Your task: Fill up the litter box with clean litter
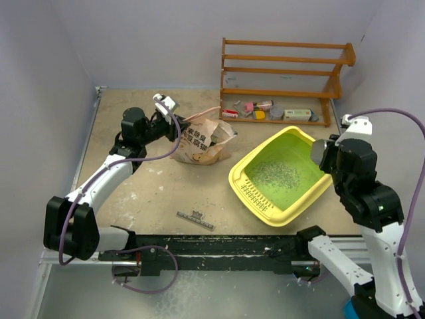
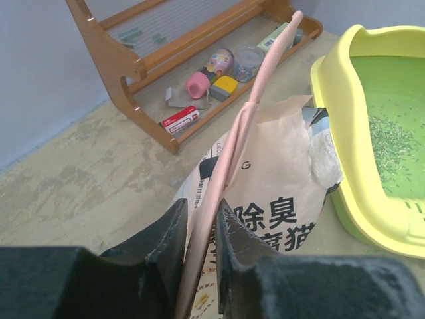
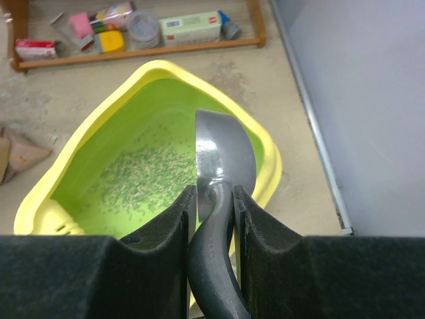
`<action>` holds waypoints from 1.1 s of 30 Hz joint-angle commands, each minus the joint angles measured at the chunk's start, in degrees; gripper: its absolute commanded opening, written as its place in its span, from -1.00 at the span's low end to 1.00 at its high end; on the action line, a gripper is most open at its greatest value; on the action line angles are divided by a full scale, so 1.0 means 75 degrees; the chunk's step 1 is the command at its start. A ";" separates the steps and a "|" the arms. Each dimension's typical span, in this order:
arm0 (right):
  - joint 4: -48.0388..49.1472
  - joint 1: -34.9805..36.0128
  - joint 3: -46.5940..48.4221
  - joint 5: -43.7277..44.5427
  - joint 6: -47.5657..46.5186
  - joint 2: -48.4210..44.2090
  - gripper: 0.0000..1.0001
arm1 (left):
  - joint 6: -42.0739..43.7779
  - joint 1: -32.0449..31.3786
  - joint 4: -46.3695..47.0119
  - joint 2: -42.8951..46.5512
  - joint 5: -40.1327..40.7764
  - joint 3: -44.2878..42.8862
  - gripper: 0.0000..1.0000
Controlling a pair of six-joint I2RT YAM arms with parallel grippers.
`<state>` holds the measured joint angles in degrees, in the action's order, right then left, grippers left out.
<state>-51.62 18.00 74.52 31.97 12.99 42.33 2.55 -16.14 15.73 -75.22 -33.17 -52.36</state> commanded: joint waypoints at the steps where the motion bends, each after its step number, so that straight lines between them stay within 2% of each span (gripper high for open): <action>1: 0.0484 0.0014 0.0436 -0.1133 -0.0233 0.0296 -1.00 | -0.0049 0.0024 0.0283 -0.0027 -0.0306 -0.0367 -0.56; 9: 0.1232 0.0014 0.0760 -0.3011 0.0230 0.1105 -1.00 | -0.0041 0.0025 0.0281 0.0015 -0.0459 -0.0355 -1.00; 17: 0.2336 0.0014 0.1166 -0.5049 0.0979 0.2155 -1.00 | 0.0104 0.0023 0.0165 0.0306 -0.0249 -0.0300 -1.00; 24: 0.3002 0.0014 0.1583 -0.6328 0.1426 0.3132 -1.00 | 0.0110 0.0027 0.0175 0.0451 -0.0244 -0.0270 -1.00; 33: 0.3307 0.0096 0.1809 -0.7000 0.1594 0.4058 -1.00 | 0.0087 0.0029 0.0220 0.0575 -0.0118 -0.0238 -1.00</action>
<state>-31.75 18.00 83.96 -16.05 23.99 71.16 2.83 -16.14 13.63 -74.19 -34.09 -52.40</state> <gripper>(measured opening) 0.281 0.018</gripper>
